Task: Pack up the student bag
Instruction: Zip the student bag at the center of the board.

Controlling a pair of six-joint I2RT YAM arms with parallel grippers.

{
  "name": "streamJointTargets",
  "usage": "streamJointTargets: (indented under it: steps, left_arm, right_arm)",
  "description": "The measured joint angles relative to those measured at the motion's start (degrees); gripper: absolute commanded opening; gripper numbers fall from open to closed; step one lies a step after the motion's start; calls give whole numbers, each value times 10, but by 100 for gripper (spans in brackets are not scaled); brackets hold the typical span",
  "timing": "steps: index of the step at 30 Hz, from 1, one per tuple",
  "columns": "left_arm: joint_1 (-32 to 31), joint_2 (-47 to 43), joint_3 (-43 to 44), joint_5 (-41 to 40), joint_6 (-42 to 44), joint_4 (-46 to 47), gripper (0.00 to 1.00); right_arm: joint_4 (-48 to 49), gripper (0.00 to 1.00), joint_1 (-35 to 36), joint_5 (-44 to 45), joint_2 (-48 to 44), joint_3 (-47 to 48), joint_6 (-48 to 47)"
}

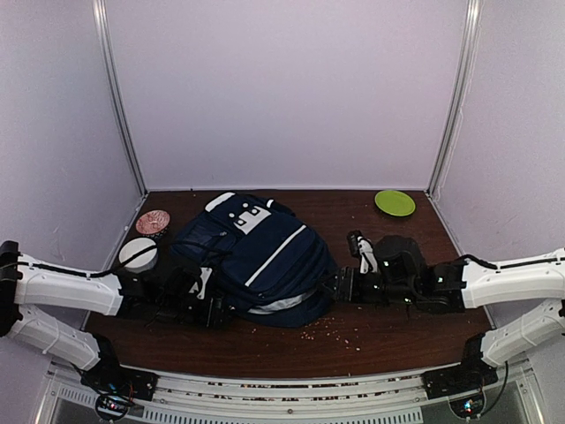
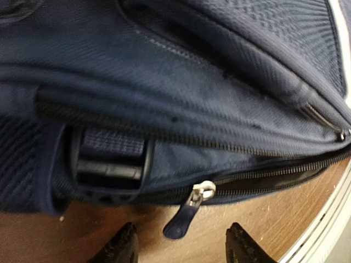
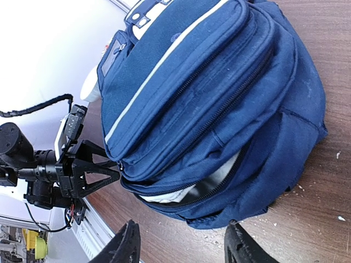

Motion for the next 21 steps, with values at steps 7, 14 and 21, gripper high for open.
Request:
streamJointTargets:
  steps: [7,14,21]
  left_arm:
    - [13,56,-1,28,9,56,96]
    - [15,74,-12,54,22,110,78]
    - [16,70,-13,69,43,119,52]
  right_arm:
    - [0,52,0,3,-13,-23,1]
    - [0,52,0,5,-26,-23,0]
    - [0,52,0,5,-26,-23,-1]
